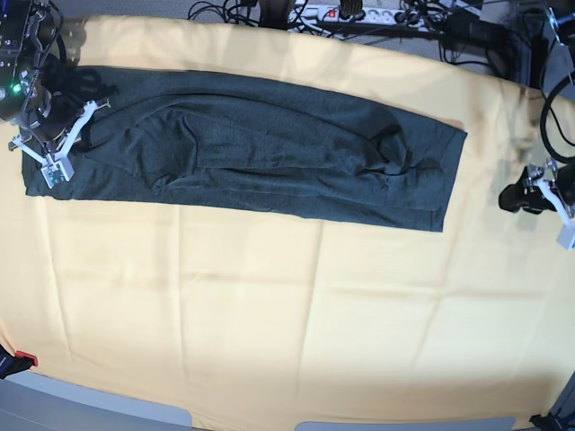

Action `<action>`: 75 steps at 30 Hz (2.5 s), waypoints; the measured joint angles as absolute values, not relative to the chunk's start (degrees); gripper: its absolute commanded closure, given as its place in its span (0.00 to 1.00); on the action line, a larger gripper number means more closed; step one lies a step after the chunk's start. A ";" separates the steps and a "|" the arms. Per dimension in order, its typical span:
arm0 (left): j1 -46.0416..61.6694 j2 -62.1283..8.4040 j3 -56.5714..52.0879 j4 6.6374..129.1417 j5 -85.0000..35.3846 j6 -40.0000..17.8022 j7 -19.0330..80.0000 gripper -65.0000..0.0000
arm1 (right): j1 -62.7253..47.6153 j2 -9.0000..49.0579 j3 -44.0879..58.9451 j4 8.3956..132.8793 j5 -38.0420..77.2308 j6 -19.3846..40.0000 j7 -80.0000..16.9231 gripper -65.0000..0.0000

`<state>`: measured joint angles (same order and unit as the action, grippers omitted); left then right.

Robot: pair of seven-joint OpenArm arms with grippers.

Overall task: Fold the T-shirt properly
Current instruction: 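Move the left gripper to the strip's hem end and grasp it, then fold the grasped end with the left gripper toward the right gripper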

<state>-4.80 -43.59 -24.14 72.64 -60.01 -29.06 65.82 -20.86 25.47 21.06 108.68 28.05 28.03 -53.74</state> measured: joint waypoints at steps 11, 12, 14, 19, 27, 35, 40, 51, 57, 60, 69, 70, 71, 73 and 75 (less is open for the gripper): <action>-2.22 -35.20 -24.47 72.69 -61.93 -29.08 64.29 0.34 | -20.80 25.52 21.06 108.68 28.03 28.01 -53.89 1.00; -2.22 -34.57 -24.51 72.69 -62.24 -29.08 64.27 0.34 | -20.80 25.52 21.06 108.68 28.08 28.03 -53.87 1.00; -2.22 -33.23 -24.56 72.73 -62.76 -29.12 64.25 0.34 | -20.80 25.52 21.06 108.68 28.03 28.03 -53.93 1.00; -2.22 -31.40 -23.14 72.79 -66.19 -29.87 66.04 0.34 | -20.80 25.52 21.06 108.68 28.05 28.03 -54.19 1.00; -2.39 -31.42 -14.15 73.06 -72.18 -33.43 66.59 0.34 | -20.80 25.52 21.06 108.68 28.08 28.03 -54.17 1.00; -2.55 -30.37 -9.93 73.14 -73.56 -35.94 65.23 0.40 | -20.80 25.52 21.06 108.68 28.05 28.01 -54.19 1.00; -2.55 -28.99 -9.69 73.28 -70.04 -36.71 65.49 1.00 | -20.80 25.52 21.06 108.68 28.05 28.01 -54.17 1.00; -4.19 -28.62 -11.40 72.93 -70.17 -36.01 65.80 1.00 | -20.80 25.52 21.06 108.68 28.05 28.03 -54.06 1.00; -4.78 -28.75 -15.05 72.64 -79.07 -38.48 70.76 1.00 | -20.80 25.52 21.06 108.68 28.05 28.03 -54.04 1.00; -4.82 -28.42 -15.03 72.69 -83.70 -39.55 74.78 1.00 | -20.80 25.52 21.06 108.68 28.08 28.03 -53.69 1.00; -6.98 -20.75 -15.05 72.79 -83.18 -39.53 75.46 1.00 | -20.80 25.52 21.06 108.68 28.05 28.03 -53.54 1.00; -7.40 -19.44 -14.85 72.82 -83.18 -39.57 75.46 1.00 | -20.80 25.52 21.06 108.68 28.05 28.03 -53.54 1.00; -7.84 -18.26 -14.26 72.82 -83.18 -39.53 75.50 1.00 | -20.80 25.54 21.06 108.68 28.05 28.03 -53.54 1.00; -8.36 -16.21 -12.62 72.82 -83.18 -39.53 75.66 1.00 | -20.80 25.52 21.06 108.68 28.05 28.03 -53.36 1.00; -8.47 -14.22 -10.04 72.84 -83.20 -39.51 75.50 1.00 | -20.80 25.52 21.06 108.68 28.05 28.03 -53.36 1.00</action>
<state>-8.47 -14.22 -10.04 72.84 -83.20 -39.51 75.50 -20.80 25.52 21.06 108.68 28.05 28.03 -53.36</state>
